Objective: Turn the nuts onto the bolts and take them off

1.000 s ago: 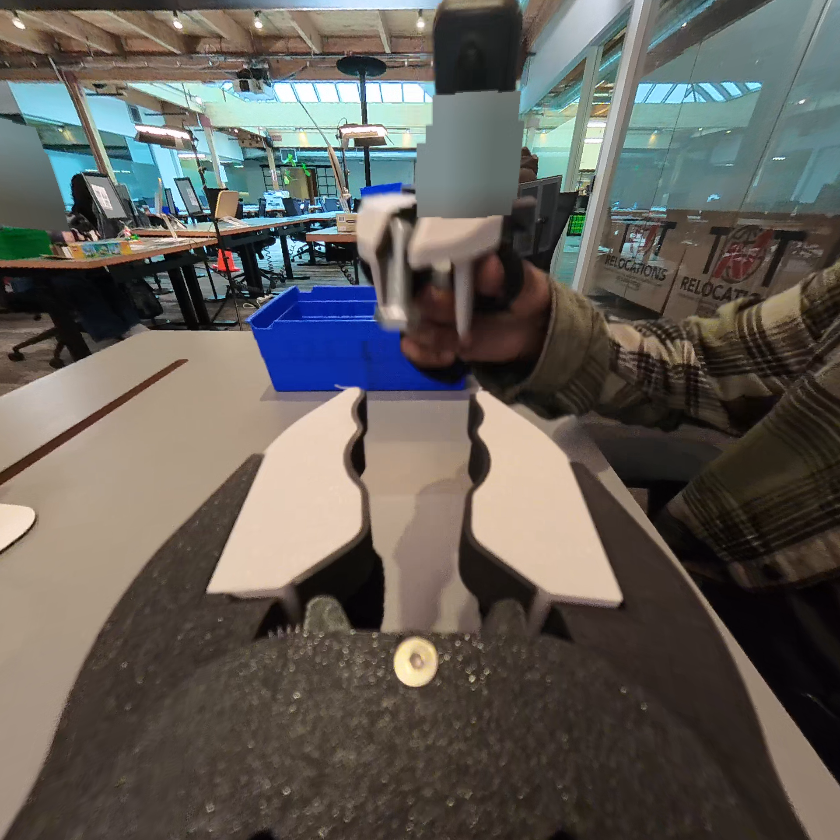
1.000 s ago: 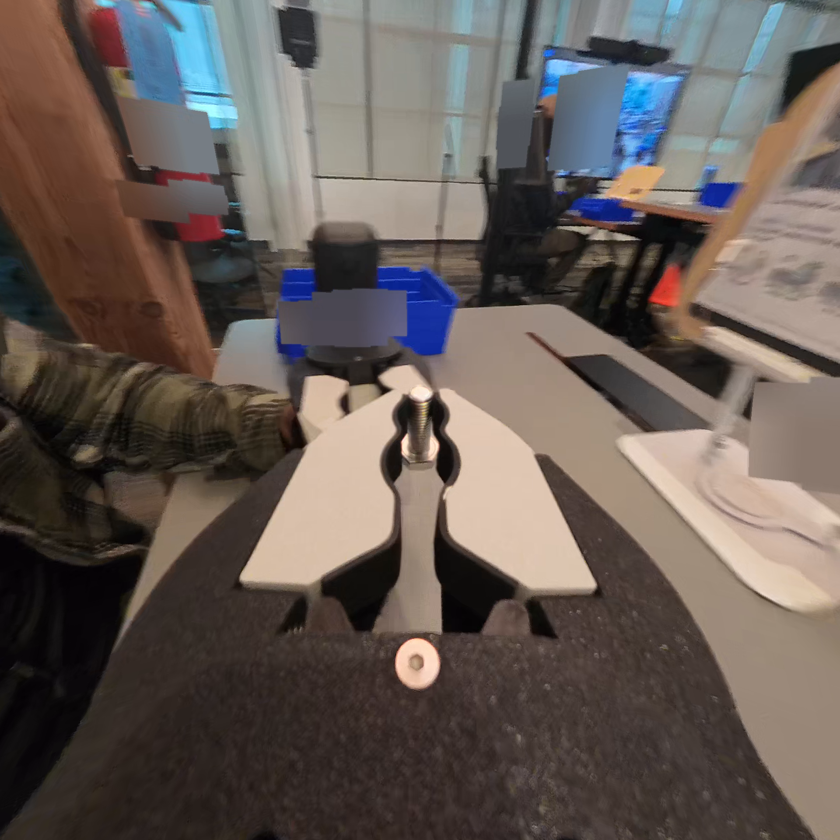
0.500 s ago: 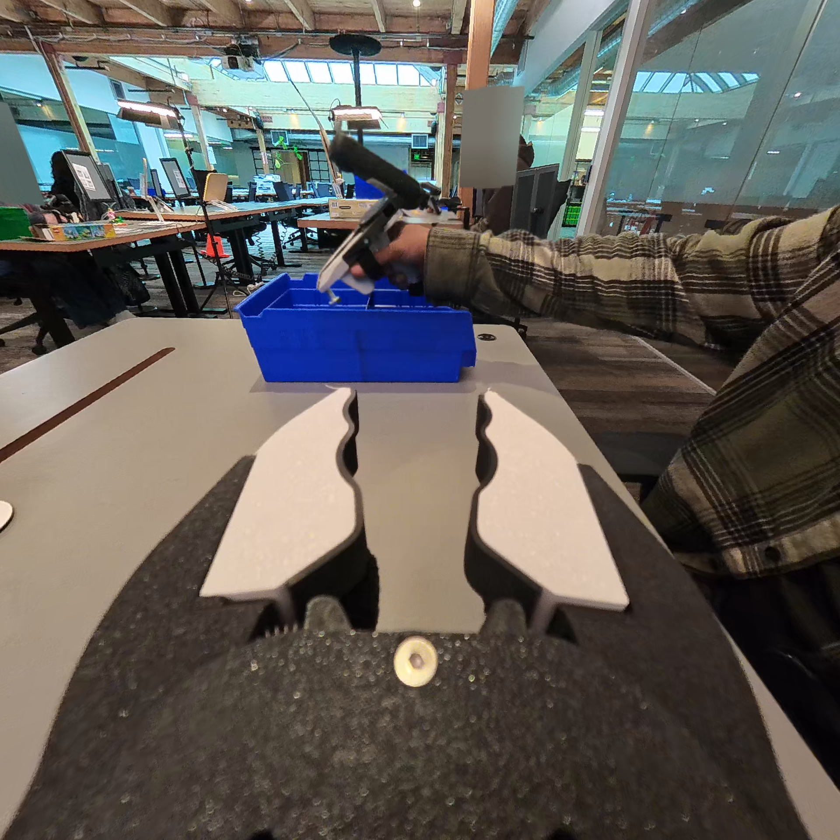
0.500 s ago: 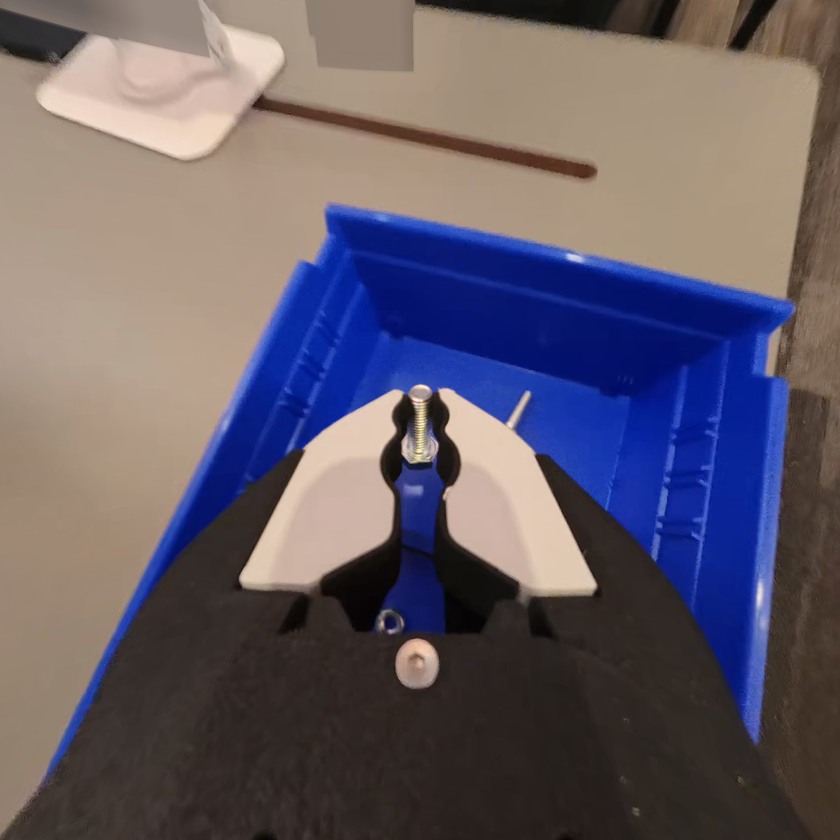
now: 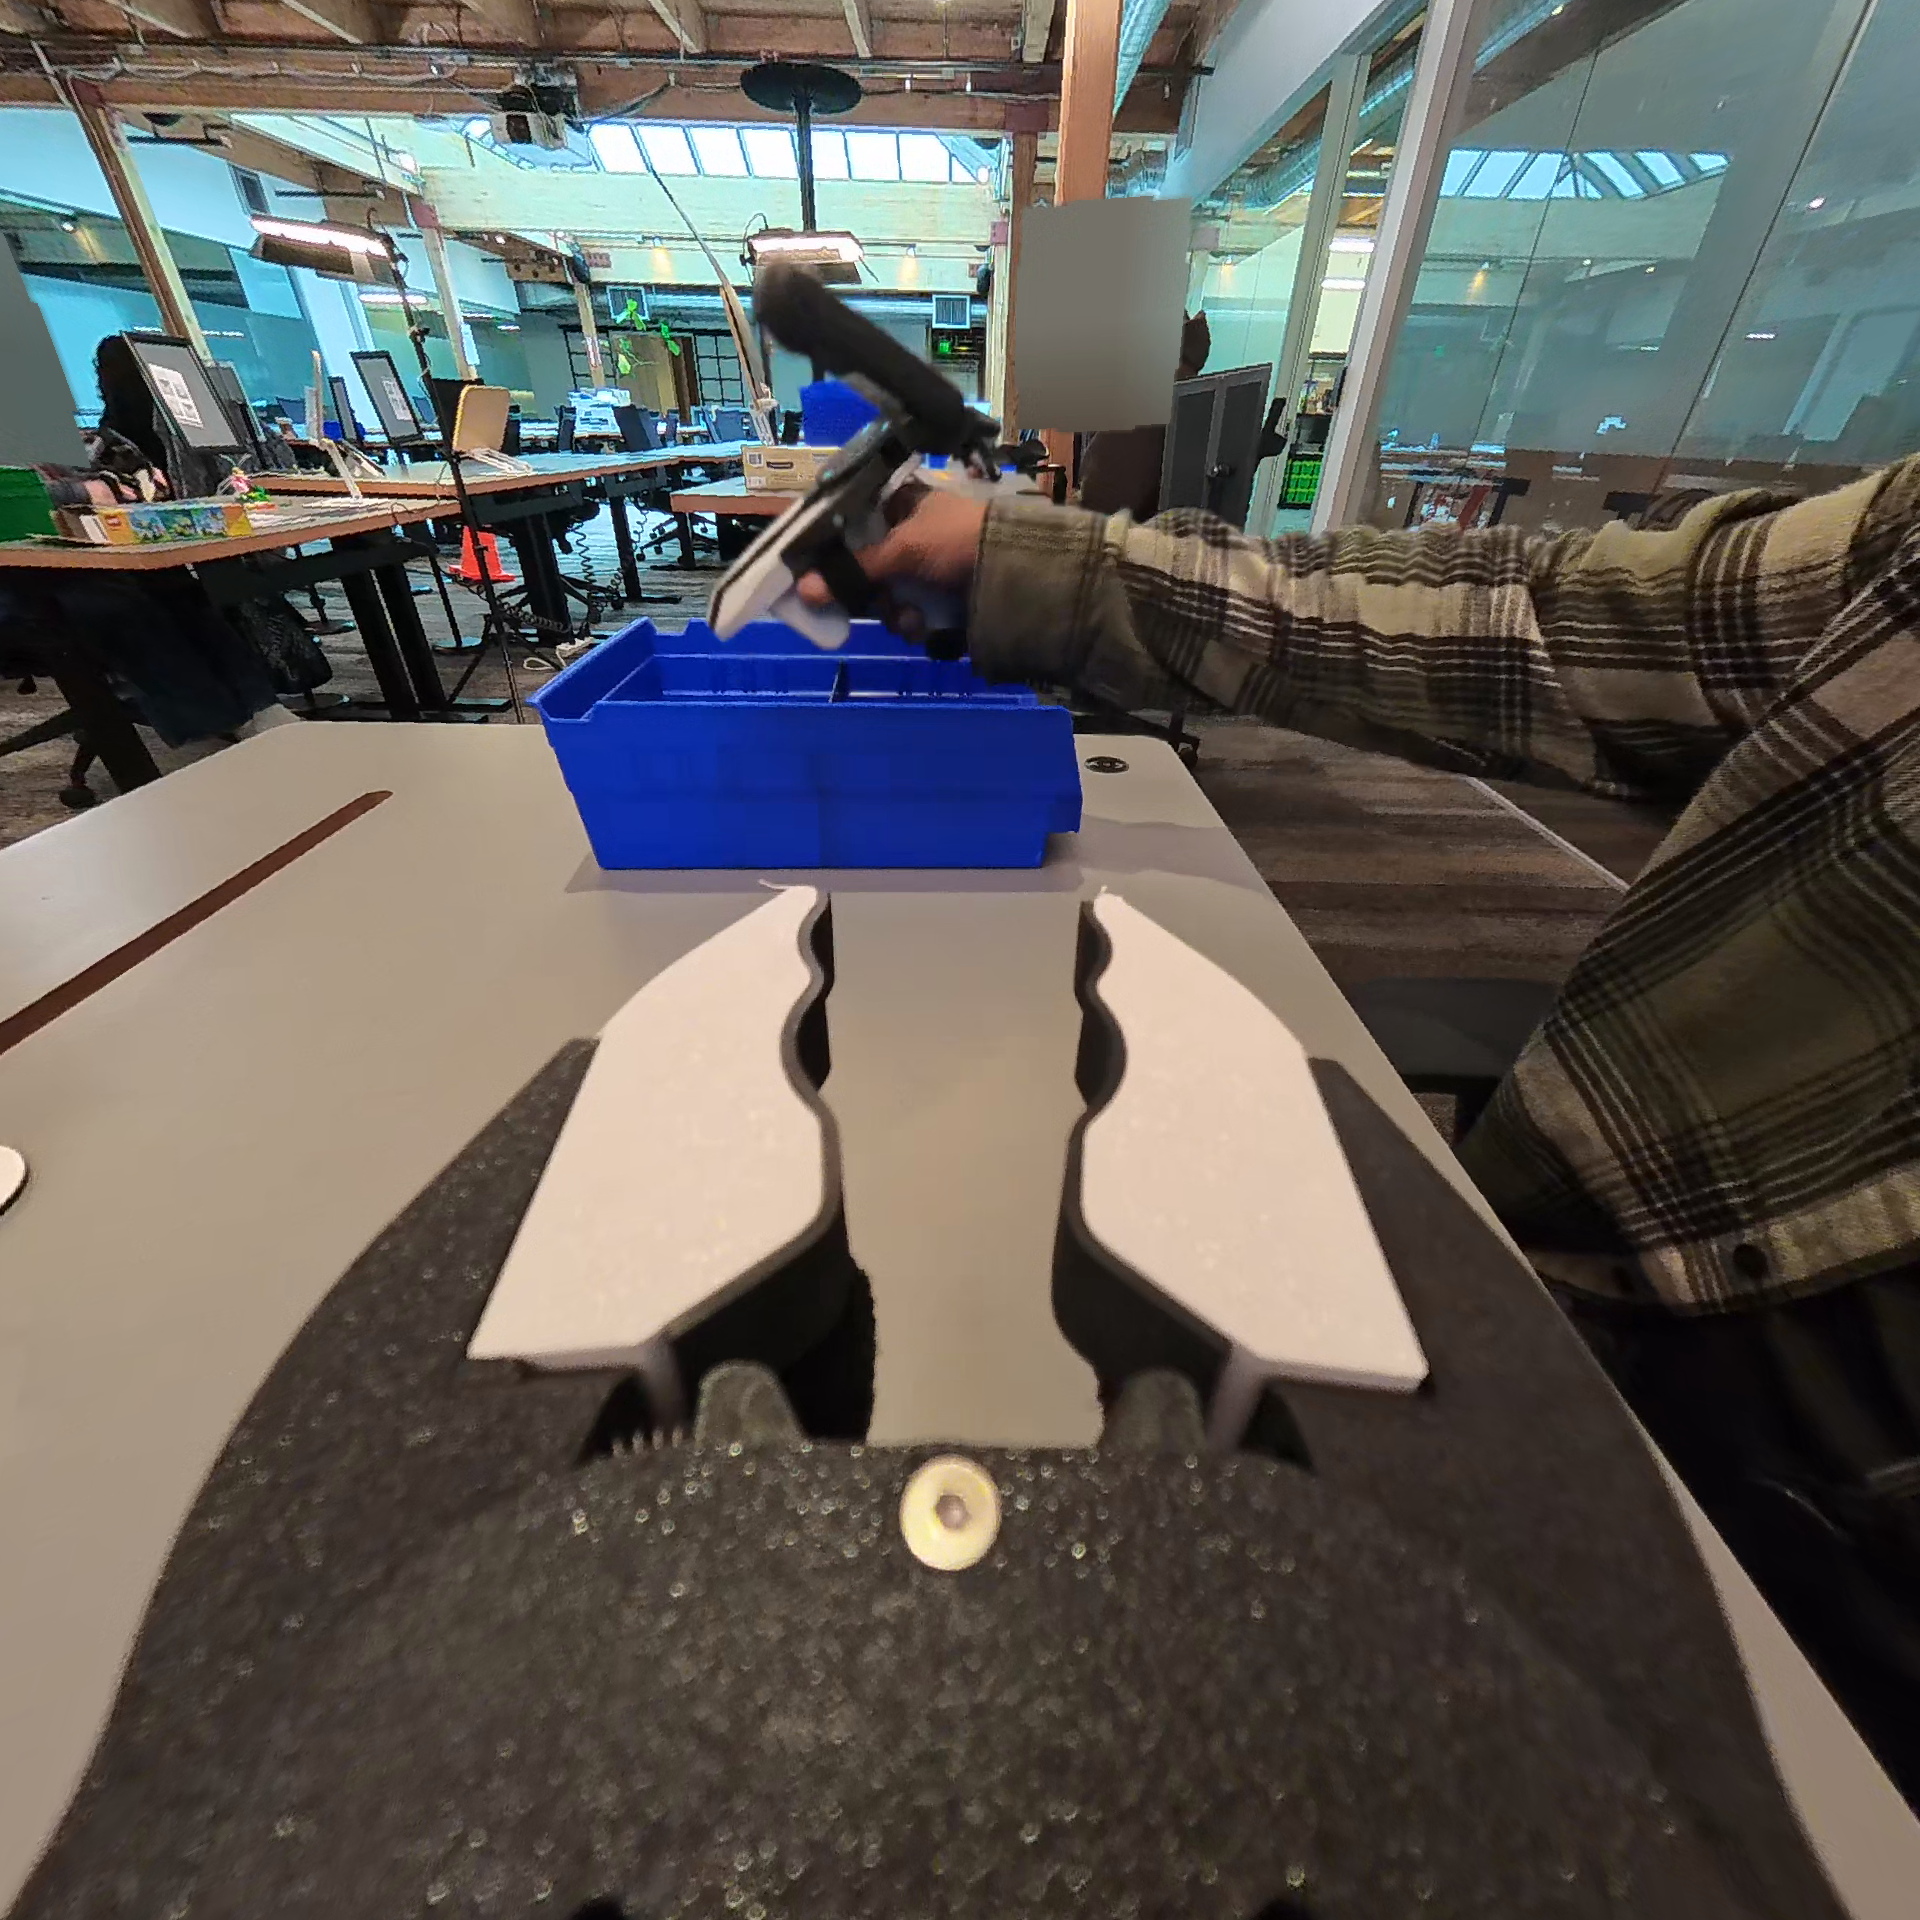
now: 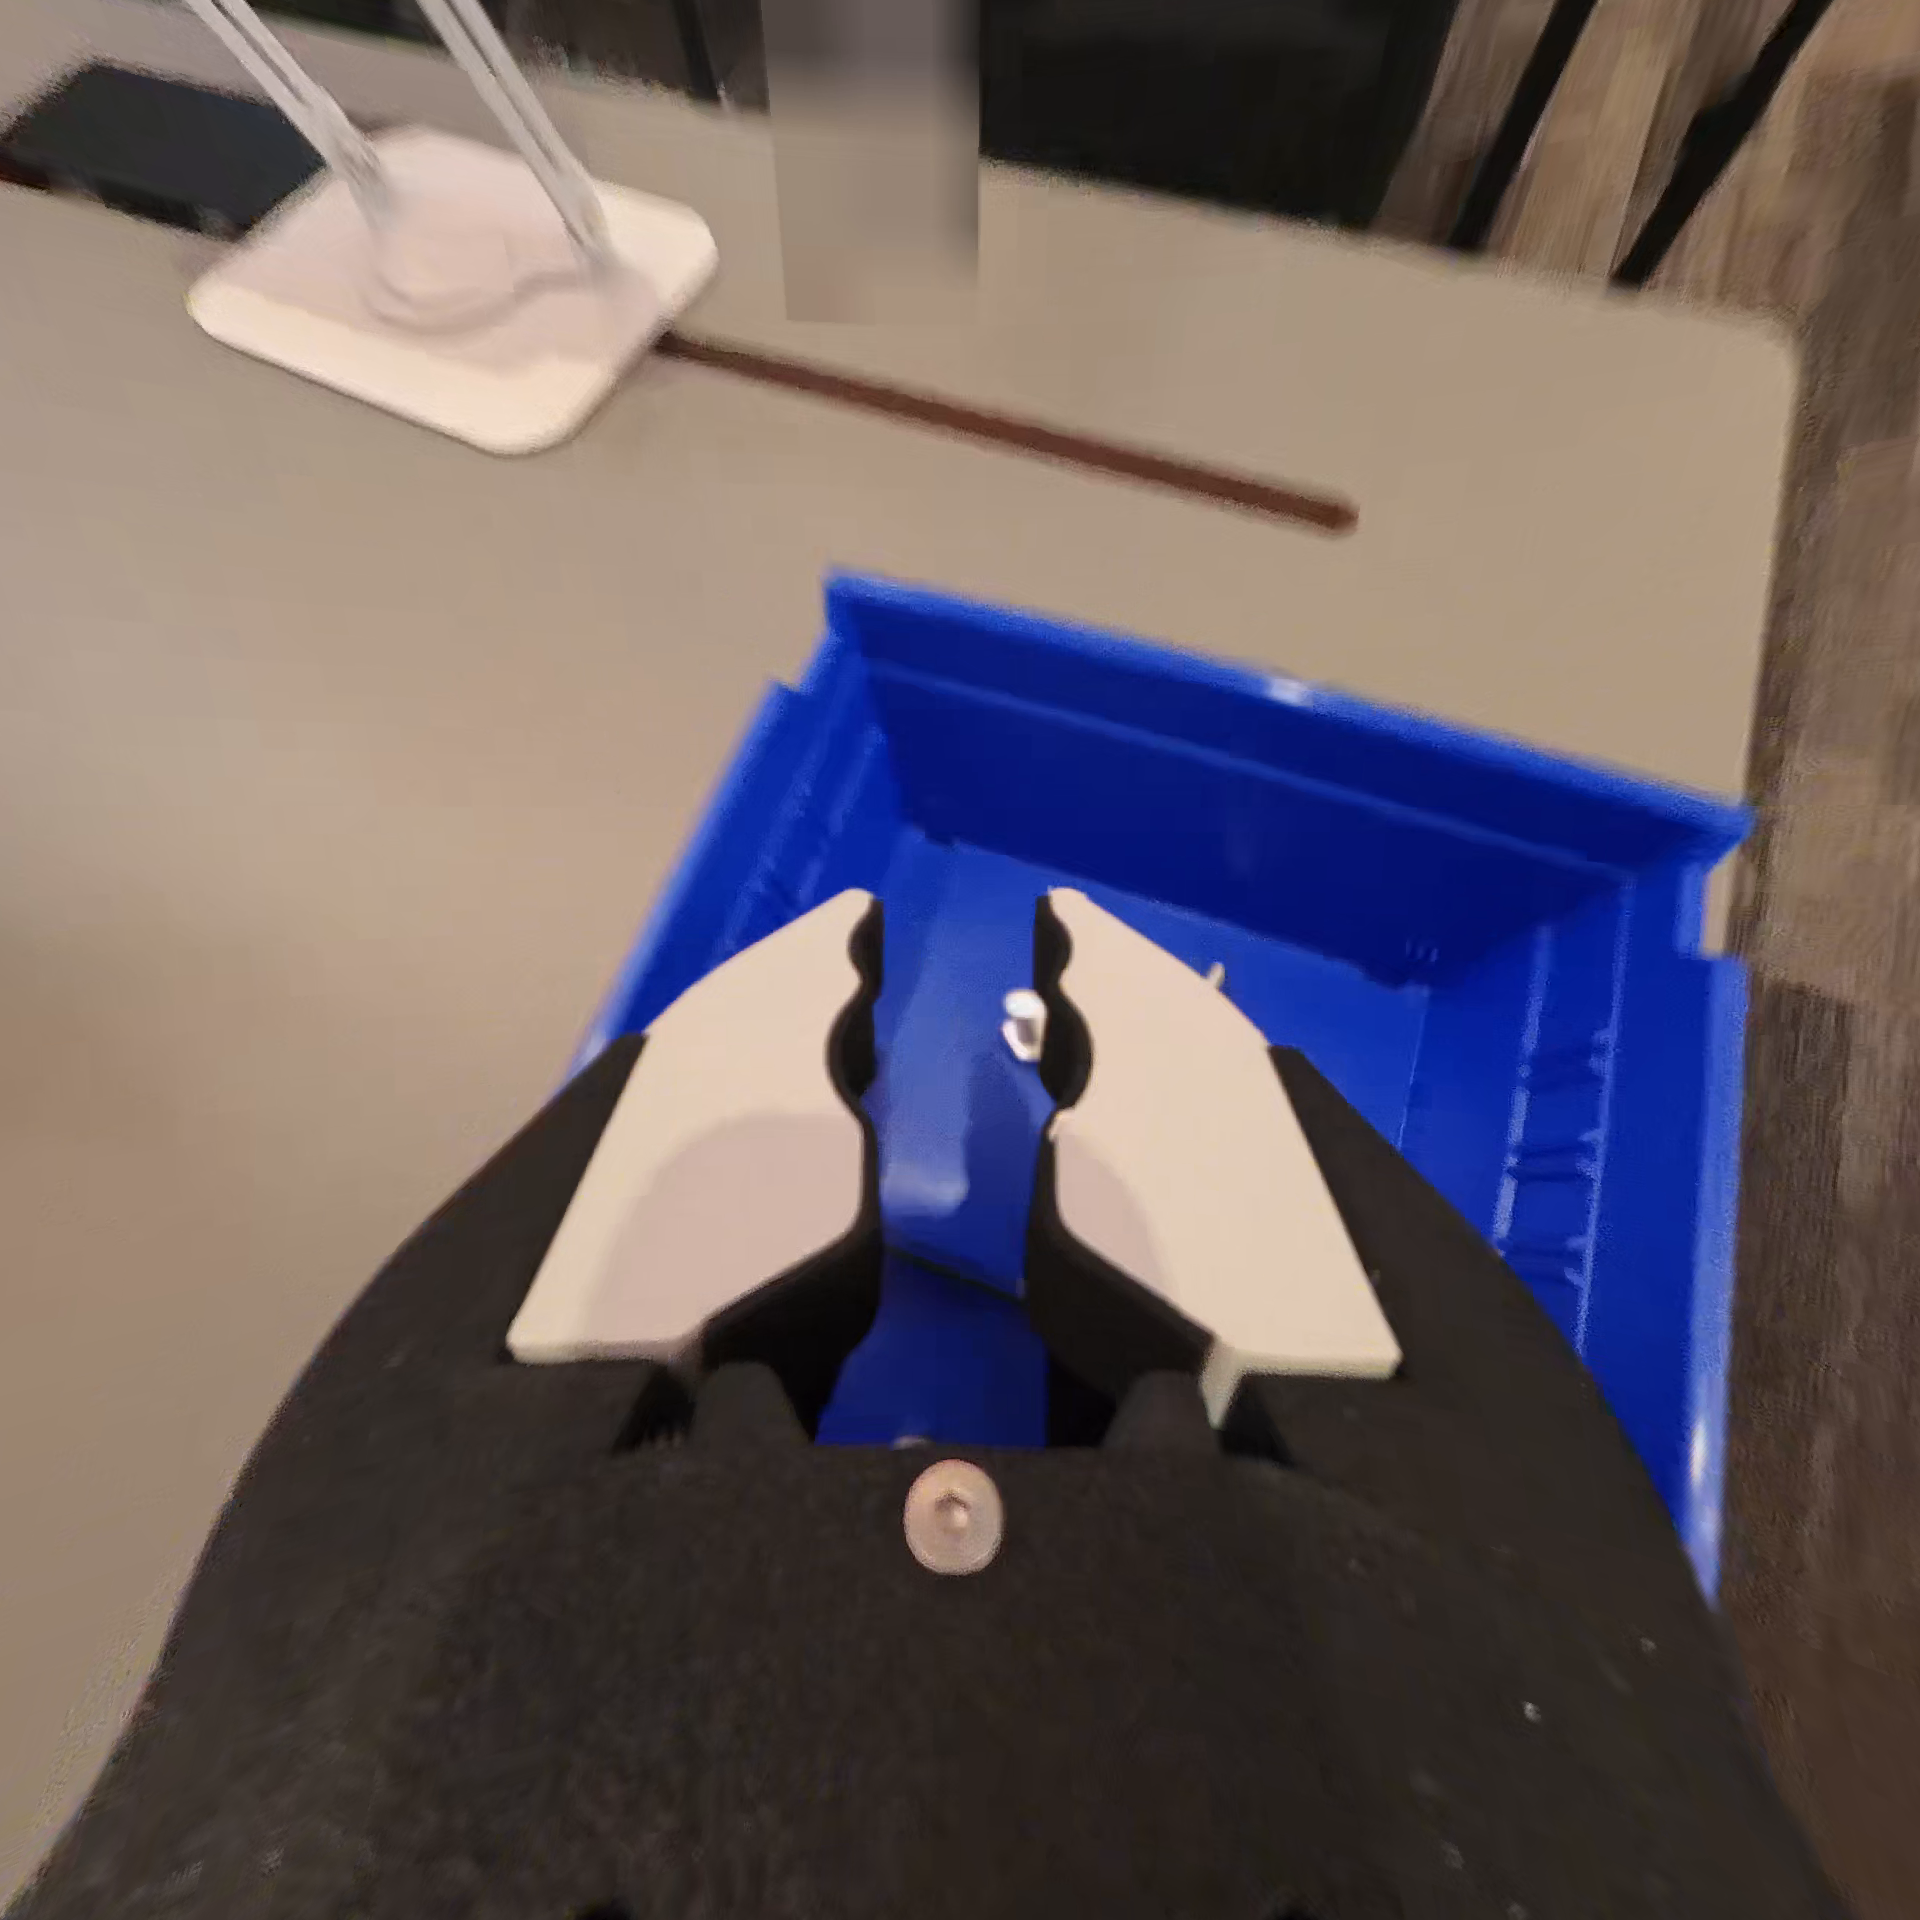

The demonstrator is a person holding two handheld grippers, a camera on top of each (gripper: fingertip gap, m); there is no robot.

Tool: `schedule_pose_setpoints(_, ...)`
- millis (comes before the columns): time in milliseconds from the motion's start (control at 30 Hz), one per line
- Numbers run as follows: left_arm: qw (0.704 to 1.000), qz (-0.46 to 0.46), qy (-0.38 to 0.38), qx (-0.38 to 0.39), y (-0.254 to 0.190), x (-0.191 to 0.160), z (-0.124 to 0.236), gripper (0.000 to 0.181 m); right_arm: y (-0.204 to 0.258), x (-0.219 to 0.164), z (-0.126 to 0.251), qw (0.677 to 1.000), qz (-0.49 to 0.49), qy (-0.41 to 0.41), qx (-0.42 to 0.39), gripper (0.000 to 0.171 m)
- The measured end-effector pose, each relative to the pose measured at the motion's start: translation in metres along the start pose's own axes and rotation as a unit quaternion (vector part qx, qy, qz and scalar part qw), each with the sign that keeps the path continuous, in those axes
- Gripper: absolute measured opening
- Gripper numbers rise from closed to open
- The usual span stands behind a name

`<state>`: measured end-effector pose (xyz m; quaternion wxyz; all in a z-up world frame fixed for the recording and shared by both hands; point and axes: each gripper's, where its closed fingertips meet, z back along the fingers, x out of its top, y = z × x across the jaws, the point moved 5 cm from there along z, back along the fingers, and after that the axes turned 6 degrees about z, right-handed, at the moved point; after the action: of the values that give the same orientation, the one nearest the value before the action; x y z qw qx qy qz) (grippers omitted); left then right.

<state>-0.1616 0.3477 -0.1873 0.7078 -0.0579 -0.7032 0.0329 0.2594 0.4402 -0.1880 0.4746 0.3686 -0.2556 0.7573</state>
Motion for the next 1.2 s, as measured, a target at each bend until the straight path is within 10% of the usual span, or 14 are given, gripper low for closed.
schedule_pose_setpoints(267,1.0,0.0,-0.001,0.006,0.002,-0.001,0.0,0.044,0.118,0.083,0.055,0.968,0.127,-0.216,0.035,0.071)
schedule_pose_setpoints(500,1.0,0.001,-0.002,0.01,0.003,-0.001,0.002,0.044,0.217,0.056,0.002,0.953,0.145,-0.233,0.127,0.096)
schedule_pose_setpoints(1200,0.987,-0.013,-0.03,0.159,0.025,0.038,0.064,0.043,0.233,-0.001,-0.053,0.949,0.141,-0.239,0.15,0.084)
